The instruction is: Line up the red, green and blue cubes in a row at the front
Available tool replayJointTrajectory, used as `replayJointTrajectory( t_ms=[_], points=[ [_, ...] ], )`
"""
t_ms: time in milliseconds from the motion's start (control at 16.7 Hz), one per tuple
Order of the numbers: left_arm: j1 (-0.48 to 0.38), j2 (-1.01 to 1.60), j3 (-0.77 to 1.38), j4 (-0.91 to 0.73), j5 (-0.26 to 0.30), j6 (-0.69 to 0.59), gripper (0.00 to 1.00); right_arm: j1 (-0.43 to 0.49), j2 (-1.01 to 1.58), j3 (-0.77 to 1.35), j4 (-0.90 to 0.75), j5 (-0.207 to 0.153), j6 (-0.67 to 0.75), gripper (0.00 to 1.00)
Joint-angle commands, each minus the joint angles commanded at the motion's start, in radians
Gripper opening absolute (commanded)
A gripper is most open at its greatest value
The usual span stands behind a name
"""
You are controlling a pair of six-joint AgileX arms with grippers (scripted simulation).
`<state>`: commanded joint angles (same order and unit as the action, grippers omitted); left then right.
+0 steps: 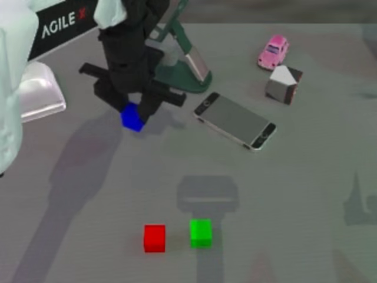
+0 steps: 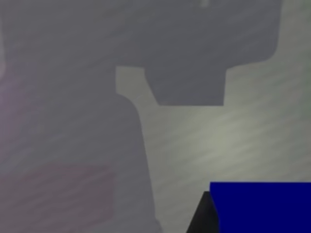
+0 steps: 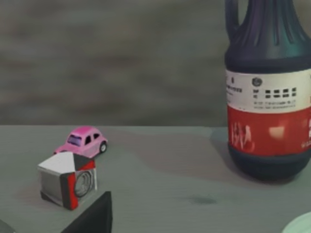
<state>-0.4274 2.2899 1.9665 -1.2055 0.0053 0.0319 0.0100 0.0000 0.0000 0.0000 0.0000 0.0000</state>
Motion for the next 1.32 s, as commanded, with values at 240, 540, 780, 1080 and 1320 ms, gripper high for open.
replayJointTrajectory(
  t_ms=[240, 540, 780, 1080, 1320],
  points=[
    [-0.030, 0.007, 0.005, -0.004, -0.002, -0.034, 0.00, 0.000, 0.000, 0.000, 0.000, 0.000, 0.000, 1.00],
    [-0.184, 0.015, 0.027, -0.033, -0.012, -0.289, 0.00, 0.000, 0.000, 0.000, 0.000, 0.000, 0.000, 1.00],
    [-0.351, 0.012, 0.032, -0.061, -0.021, -0.610, 0.00, 0.000, 0.000, 0.000, 0.000, 0.000, 0.000, 1.00],
    [-0.536, -0.010, 0.033, -0.081, -0.032, -0.956, 0.00, 0.000, 0.000, 0.000, 0.000, 0.000, 0.000, 1.00],
    [-0.598, -0.030, 0.030, -0.080, -0.038, -1.051, 0.00, 0.000, 0.000, 0.000, 0.000, 0.000, 0.000, 1.00]
  ],
)
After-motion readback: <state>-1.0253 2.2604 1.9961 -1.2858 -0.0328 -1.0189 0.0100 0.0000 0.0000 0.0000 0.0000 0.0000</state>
